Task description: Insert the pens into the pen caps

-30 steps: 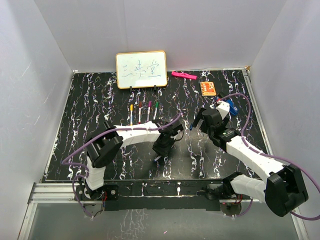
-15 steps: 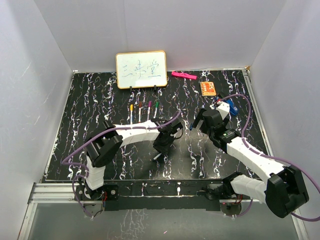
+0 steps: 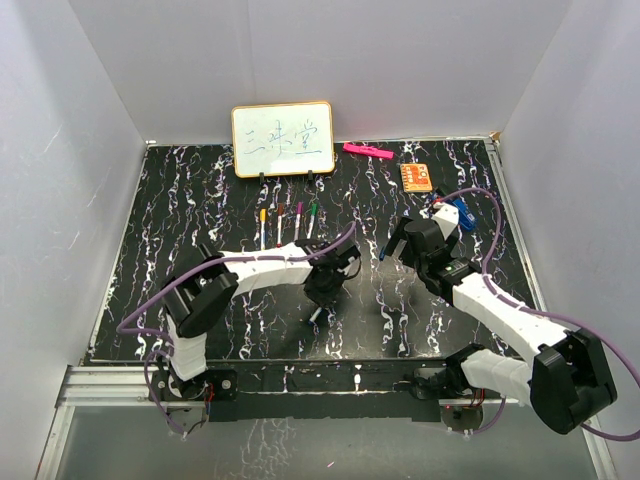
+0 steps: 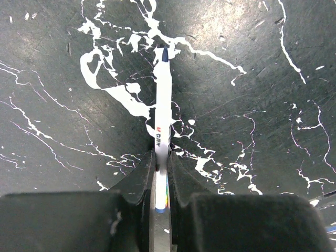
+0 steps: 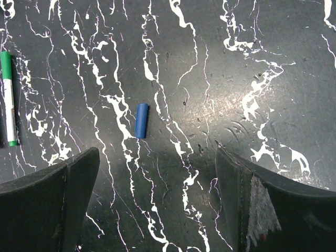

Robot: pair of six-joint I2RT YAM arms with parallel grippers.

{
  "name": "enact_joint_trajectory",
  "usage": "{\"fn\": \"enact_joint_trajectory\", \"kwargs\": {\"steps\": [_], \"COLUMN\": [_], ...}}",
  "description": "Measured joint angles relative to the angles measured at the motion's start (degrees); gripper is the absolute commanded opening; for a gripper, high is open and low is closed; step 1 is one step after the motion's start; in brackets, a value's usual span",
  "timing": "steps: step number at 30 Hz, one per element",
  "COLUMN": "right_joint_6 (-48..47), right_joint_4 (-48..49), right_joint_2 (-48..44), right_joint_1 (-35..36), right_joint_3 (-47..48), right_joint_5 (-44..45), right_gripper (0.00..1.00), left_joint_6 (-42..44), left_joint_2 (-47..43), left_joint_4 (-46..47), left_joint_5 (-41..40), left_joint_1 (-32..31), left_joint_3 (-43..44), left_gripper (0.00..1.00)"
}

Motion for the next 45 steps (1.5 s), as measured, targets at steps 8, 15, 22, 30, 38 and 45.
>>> {"fn": "enact_joint_trajectory", "kwargs": {"steps": [8, 15, 22, 30, 38, 45], "right_joint_6": [-1.97, -3.32, -4.44, -5.33, -6.08, -6.25], "right_joint_4": [0.02, 0.00, 0.09, 0.46, 0.66, 1.31], "right_joint_2": [2.80, 7.63, 13.49, 20.22, 24.85, 28.20], "right_joint_1": [0.00, 0.00, 0.00, 0.00, 0.00, 0.00], "right_joint_3": [0.00, 1.27, 5.20, 9.01, 10.67, 13.03], "right_joint_5": [-0.02, -1.27, -4.13, -5.66, -6.27, -6.51], "right_gripper": [0.74, 0.63, 0.61, 0.46, 0.45, 0.44], "left_joint_6": [-0.50, -0.68, -0.72, -1.49, -2.80, -3.48], "left_joint_2": [-2.34, -5.90, -11.54, -21.64, -29.22, -32.00], "left_joint_4": [3.02, 4.61, 4.46, 9.77, 16.76, 19.47], "left_joint_5": [-0.68, -2.38, -2.99, -0.20, 1.81, 2.34], "left_joint_1": [-0.02, 0.00, 0.15, 0.24, 0.26, 0.26], "left_joint_3": [-2.71, -5.79, -5.81, -10.95, -18.75, -20.22], "left_gripper": [0.00, 0.00, 0.00, 0.00, 0.00, 0.00]}}
